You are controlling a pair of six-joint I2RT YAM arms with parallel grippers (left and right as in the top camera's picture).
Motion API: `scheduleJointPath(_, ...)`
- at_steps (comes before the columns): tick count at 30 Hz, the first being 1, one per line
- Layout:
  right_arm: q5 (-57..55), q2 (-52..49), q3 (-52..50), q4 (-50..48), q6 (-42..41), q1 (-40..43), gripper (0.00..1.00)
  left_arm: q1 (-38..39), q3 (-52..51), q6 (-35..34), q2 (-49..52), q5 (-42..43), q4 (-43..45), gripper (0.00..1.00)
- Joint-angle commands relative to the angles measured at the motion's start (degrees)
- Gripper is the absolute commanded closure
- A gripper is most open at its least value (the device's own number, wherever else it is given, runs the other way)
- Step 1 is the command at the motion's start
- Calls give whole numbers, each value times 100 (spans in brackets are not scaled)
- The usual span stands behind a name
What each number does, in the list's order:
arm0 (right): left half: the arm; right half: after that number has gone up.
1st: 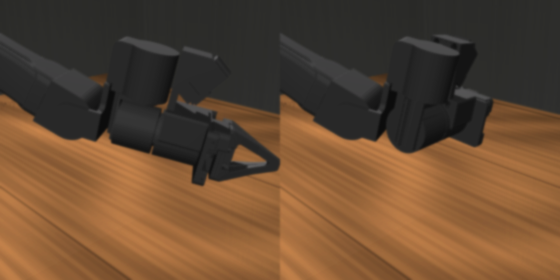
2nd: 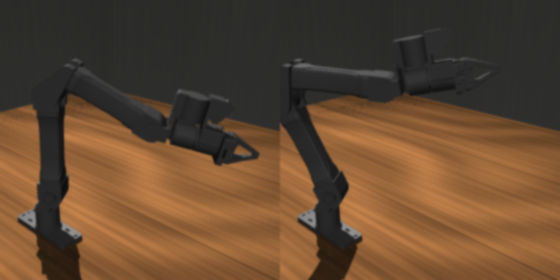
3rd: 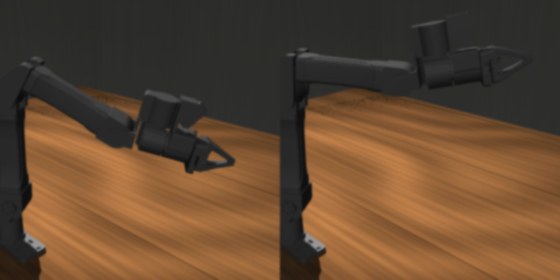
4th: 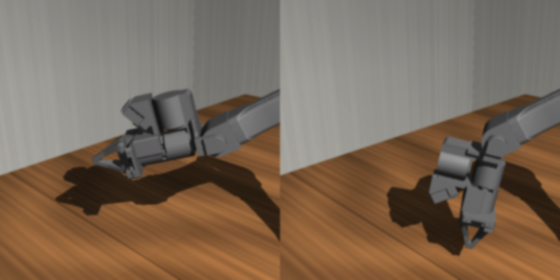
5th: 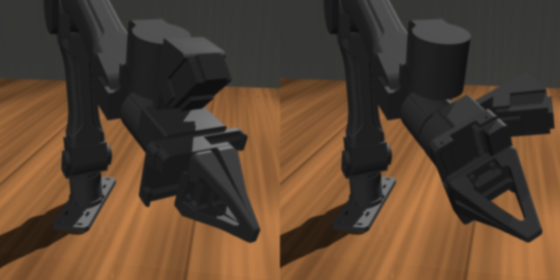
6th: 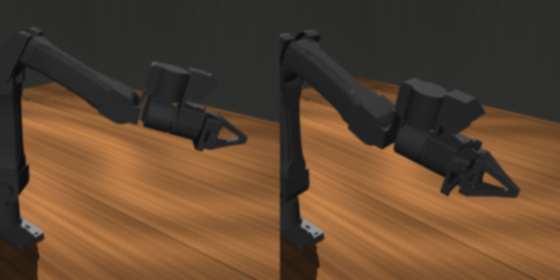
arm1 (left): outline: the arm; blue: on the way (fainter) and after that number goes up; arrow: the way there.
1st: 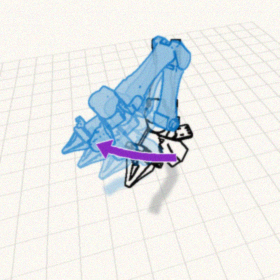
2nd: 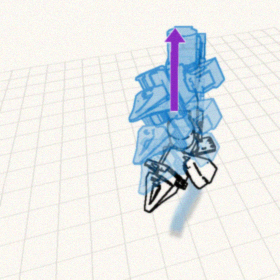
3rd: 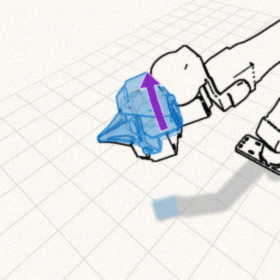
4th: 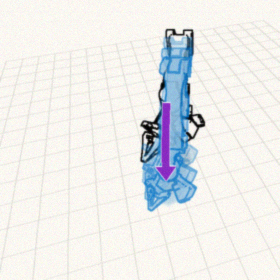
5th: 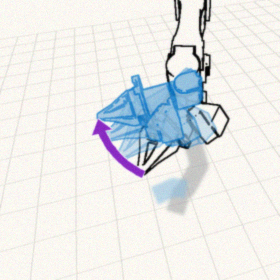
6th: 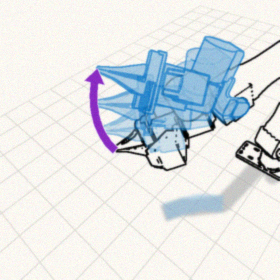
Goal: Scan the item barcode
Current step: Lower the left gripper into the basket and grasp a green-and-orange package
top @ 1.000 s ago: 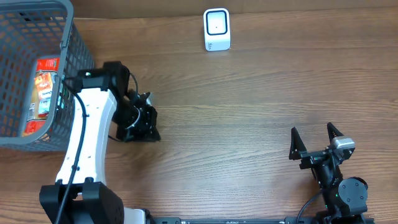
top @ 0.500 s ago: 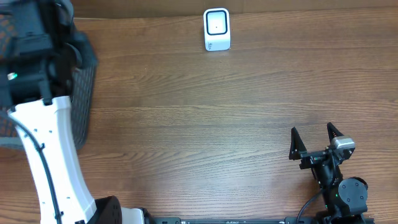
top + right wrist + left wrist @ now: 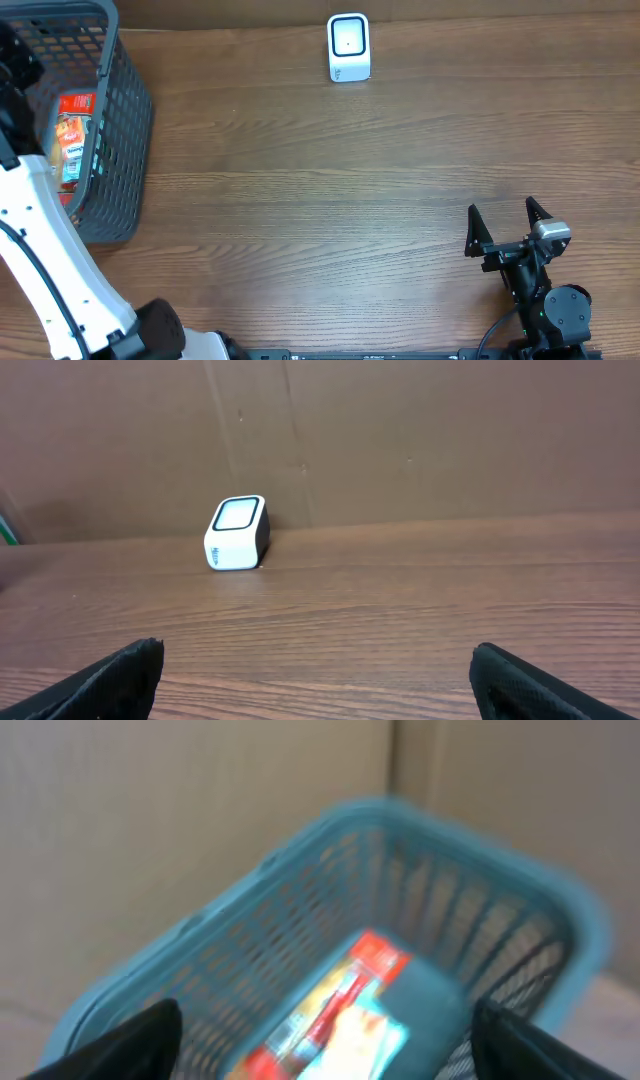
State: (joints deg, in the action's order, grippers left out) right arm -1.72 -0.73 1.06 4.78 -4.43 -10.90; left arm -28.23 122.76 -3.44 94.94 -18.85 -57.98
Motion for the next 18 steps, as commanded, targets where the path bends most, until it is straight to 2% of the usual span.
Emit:
scheduleJointPath(1, 15, 50, -61, -11, 37, 9, 0, -323, 66, 225, 459, 116, -221, 2)
scheduleJointPath(4, 15, 50, -61, -11, 37, 9, 0, -509, 63, 428, 769, 509, -348, 0)
scheduleJointPath(7, 15, 50, -61, -11, 37, 9, 0, -627, 63, 1027, 1069, 1390, -522, 0)
scheduleJointPath(10, 15, 50, -61, -11, 37, 9, 0, -702, 61, 1272, 1373, 2004, -682, 0)
scheduleJointPath(18, 15, 50, -61, -11, 37, 9, 0, -710, 61, 1311, 2020, 2044, -870, 0)
